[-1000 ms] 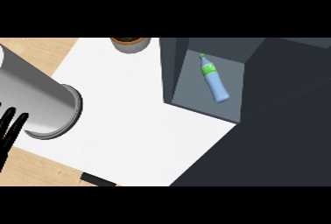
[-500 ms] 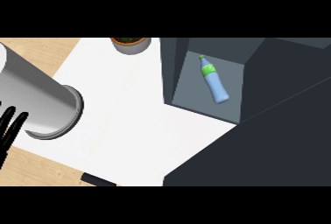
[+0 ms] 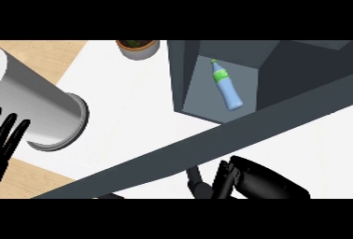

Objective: Pick up the bottled water, place it into the cabinet and close the cabinet

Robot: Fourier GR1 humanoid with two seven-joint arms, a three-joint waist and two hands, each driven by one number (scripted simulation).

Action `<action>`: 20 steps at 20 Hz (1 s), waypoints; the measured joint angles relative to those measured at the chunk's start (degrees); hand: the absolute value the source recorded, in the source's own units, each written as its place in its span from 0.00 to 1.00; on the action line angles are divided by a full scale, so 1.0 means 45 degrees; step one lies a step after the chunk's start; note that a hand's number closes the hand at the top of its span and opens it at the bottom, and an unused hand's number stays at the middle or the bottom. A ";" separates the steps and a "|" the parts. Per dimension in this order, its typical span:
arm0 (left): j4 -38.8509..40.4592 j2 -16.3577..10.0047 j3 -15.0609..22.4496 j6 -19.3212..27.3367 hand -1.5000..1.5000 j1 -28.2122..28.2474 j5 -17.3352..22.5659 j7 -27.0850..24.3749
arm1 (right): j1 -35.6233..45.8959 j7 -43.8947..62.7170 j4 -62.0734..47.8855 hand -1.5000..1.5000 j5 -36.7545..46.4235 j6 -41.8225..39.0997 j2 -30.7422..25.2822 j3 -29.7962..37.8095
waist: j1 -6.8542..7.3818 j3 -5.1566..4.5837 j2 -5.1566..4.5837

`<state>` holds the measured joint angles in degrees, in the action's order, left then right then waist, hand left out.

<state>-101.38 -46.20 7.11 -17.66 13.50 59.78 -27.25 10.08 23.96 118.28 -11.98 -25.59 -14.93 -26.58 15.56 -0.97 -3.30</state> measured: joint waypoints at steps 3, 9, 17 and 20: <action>0.0093 0.0039 0.0017 -0.0026 0.00 0.0051 0.0004 0.0006 | 0.1314 0.0646 -0.1395 1.00 0.0235 0.0861 0.0907 0.0410 | -0.0098 0.0043 0.0051; 0.0370 0.0042 -0.0168 -0.0097 0.00 0.0160 0.0099 -0.0032 | 0.4156 0.1445 -0.4253 1.00 0.1262 0.3093 0.2565 0.1658 | -0.0458 0.0108 0.0161; 0.0542 0.0126 -0.0371 -0.0366 0.00 0.0490 0.0231 -0.0228 | 0.6286 0.1804 -0.6791 0.00 0.1409 0.5524 0.3245 0.2294 | -0.0831 0.0260 0.0377; 0.0566 0.0176 -0.0436 -0.0419 0.00 0.0615 0.0227 -0.0337 | 0.6558 0.1850 -0.7173 0.00 0.1062 0.6137 0.3326 0.2159 | -0.0966 0.0257 0.0448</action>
<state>-98.84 -45.40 5.14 -19.54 16.27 60.80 -28.76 39.59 32.28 86.00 -7.20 2.03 0.03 -16.86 11.22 0.19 -1.29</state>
